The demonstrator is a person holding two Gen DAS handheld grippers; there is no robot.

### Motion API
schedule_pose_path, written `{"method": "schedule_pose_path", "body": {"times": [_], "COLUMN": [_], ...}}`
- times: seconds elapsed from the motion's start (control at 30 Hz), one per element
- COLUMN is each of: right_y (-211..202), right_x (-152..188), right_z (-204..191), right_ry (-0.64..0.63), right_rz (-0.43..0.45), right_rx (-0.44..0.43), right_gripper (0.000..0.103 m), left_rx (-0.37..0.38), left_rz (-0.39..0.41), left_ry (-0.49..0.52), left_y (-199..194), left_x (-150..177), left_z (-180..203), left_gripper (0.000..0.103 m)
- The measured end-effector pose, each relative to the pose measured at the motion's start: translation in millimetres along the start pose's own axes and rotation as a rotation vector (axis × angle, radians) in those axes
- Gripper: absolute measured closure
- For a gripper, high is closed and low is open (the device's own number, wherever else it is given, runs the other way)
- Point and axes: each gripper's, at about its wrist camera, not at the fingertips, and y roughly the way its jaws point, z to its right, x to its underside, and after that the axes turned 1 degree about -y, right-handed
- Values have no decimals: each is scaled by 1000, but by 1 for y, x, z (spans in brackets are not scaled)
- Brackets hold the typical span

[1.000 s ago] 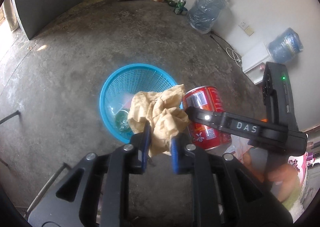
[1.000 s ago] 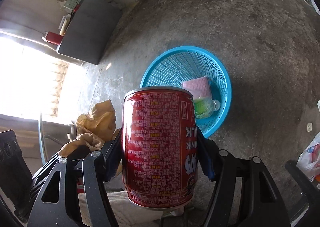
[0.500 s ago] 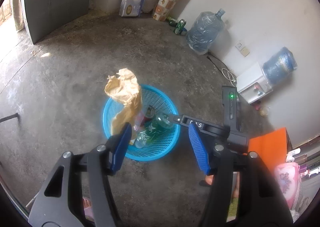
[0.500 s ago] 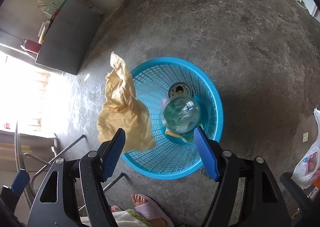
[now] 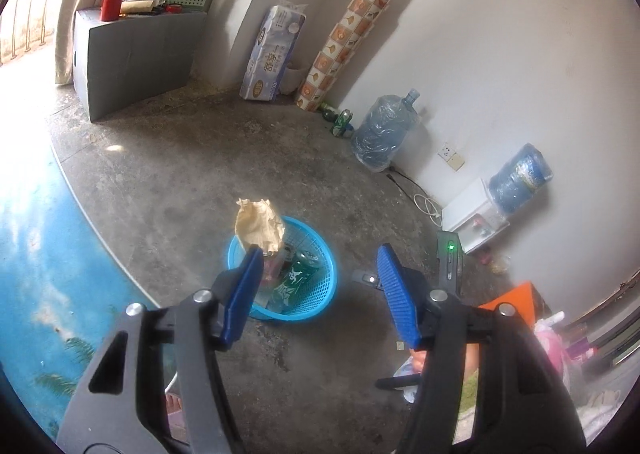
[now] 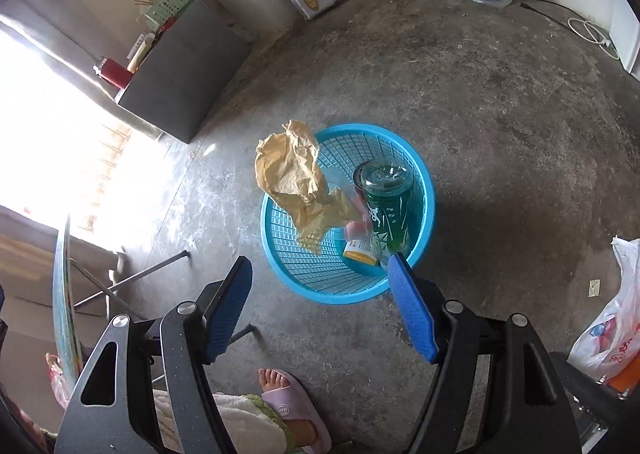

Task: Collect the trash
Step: 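Push the tan paper down into the basket with the right tool while the left tool returns to the table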

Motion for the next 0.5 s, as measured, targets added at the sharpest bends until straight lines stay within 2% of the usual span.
{"method": "schedule_pose_path", "body": {"times": [0.17, 0.37, 0.4, 0.5], "right_y": [9, 77, 91, 134], "right_x": [-15, -52, -59, -75], "right_z": [-34, -66, -71, -79], "right_ry": [-47, -43, -42, -19], "right_rz": [-6, -107, -121, -165], "right_rx": [-62, -70, -61, -44], "right_gripper": [35, 35, 37, 49], "left_rx": [-35, -157, -190, -286], "left_rz": [67, 163, 179, 221], "left_ry": [42, -30, -50, -117], "left_y": [-68, -157, -170, -203], "left_x": [17, 50, 55, 71], "left_z": [-11, -59, -68, -94], "left_gripper": [46, 43, 43, 43]}}
